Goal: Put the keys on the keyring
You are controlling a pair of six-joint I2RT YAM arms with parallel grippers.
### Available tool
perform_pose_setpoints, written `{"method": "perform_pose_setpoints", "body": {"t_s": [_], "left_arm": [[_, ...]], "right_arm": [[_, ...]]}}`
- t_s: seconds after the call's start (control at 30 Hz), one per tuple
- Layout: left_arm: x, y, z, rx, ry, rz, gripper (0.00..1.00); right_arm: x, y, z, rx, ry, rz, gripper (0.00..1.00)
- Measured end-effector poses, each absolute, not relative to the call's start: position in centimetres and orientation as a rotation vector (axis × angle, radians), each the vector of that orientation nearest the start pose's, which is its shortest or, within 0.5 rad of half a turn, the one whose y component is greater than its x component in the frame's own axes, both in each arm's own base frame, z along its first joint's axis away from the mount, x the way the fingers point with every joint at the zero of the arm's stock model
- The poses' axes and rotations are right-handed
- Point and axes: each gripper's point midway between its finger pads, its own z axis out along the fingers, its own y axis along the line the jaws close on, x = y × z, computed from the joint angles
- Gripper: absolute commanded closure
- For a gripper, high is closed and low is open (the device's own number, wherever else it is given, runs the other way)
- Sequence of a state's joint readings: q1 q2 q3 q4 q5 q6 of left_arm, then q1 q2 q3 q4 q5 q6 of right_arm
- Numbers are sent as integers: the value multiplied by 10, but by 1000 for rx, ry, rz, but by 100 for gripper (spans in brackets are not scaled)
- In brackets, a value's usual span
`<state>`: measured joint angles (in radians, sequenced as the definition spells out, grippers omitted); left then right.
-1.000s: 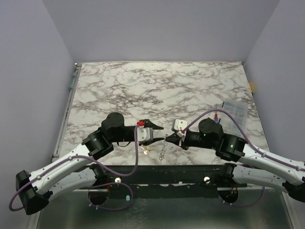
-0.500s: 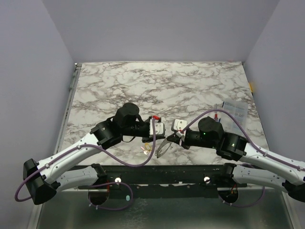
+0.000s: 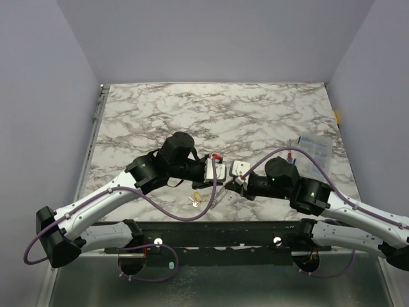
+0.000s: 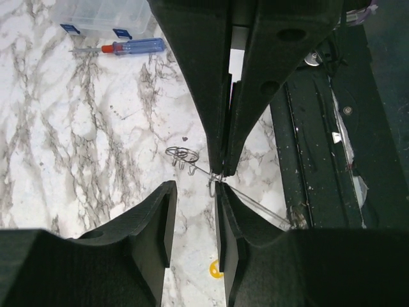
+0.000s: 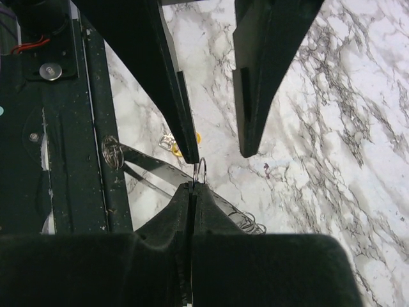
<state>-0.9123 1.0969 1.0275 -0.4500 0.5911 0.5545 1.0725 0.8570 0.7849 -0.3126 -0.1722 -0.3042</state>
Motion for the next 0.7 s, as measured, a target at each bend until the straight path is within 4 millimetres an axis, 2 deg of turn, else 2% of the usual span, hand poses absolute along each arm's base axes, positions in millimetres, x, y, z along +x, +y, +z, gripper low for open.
{"method": "perform_pose_setpoints", "body": {"t_s": [0.2, 0.47, 0.7], "left_arm": [[141, -312, 255, 1673, 1250, -813, 61], [136, -315, 241, 1725, 1274, -835, 59], [135, -319, 241, 1739, 1259, -857, 69]], "right_arm": [[134, 281, 220, -1380, 1499, 653, 99], [135, 280, 221, -1379, 1501, 649, 100], [134, 279, 222, -1377, 1501, 647, 99]]}}
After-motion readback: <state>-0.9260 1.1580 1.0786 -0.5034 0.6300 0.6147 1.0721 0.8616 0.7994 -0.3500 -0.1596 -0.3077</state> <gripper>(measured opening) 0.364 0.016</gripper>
